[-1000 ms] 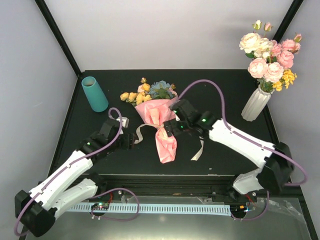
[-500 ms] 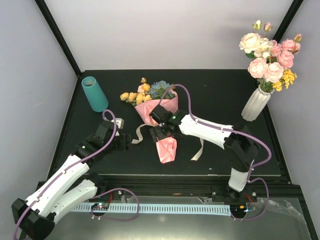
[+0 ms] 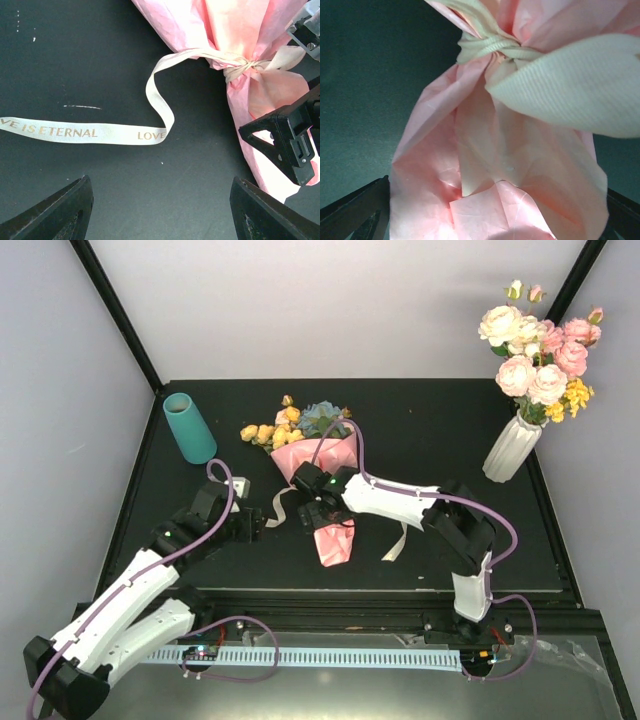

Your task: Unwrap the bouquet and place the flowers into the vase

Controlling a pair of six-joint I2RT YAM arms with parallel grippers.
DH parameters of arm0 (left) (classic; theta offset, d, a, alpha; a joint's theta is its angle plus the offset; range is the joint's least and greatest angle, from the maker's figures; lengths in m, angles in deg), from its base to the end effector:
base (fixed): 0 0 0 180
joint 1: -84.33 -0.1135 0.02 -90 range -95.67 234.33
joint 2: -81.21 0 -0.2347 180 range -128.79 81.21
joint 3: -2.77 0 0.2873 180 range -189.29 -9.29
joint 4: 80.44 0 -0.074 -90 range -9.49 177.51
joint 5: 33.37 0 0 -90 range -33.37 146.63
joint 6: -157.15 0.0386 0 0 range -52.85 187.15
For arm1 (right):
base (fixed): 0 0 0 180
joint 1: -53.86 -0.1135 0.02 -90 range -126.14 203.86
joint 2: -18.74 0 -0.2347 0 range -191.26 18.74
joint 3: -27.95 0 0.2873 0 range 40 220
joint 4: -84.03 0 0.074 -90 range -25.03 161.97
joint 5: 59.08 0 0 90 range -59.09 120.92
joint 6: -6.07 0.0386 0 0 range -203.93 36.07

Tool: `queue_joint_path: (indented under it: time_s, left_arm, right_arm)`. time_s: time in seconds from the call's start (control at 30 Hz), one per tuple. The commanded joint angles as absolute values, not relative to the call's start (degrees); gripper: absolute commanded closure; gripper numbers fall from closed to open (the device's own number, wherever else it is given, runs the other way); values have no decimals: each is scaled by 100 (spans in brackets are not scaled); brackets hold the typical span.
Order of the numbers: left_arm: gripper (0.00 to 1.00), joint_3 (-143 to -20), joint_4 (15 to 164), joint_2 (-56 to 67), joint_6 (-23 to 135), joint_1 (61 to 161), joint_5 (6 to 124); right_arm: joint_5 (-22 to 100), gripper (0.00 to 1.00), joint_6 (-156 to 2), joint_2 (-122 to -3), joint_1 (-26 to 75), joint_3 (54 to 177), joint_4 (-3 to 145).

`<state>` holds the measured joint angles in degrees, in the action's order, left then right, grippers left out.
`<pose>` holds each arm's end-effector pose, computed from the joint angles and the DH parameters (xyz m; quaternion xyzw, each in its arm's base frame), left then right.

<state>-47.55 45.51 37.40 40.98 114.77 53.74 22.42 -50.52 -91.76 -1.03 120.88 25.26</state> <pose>0.1838 -0.1058 0.2255 0.0256 0.9315 -0.1510 0.3299 0.2362 0.3261 0.1376 -0.1759 0.9745 0.0298 0.1363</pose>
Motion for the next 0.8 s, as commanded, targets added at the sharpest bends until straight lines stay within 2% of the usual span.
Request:
queue_joint_path:
  time_s: [0.0,0.17,0.23,0.3,0.4,0.57,0.67,0.77]
  left_arm:
    - [23,-4922,4531,3677,4154,11447,5545]
    - [23,-4943,4520,3570,4157,11445,5649]
    - [23,-4941,4529,3552,4170,11440,5685]
    - [24,-4914,4604,3551,4200,11443,5795]
    - [27,-4759,4901,3651,4235,11448,5917]
    - [33,-4050,6196,3977,4347,11463,6758]
    - [36,-3878,6680,3973,4319,11462,6948]
    - [42,-3855,7073,3803,4493,11460,7112]
  right_arm:
    - [2101,0,-4825,-9148,-124,11875,2591]
    - [2346,2,-4899,-9034,-125,11234,3422]
    - [2539,14,-4938,-8871,-119,10885,3875]
    - [2603,37,-4969,-8575,-116,10542,4383]
    - [2602,59,-5059,-8143,-112,10067,4962]
    - [2650,78,-5087,-7695,-93,9584,5388]
    - [2618,80,-5145,-7583,-82,9539,5400]
    - [2645,91,-5265,-7519,-80,9548,5396]
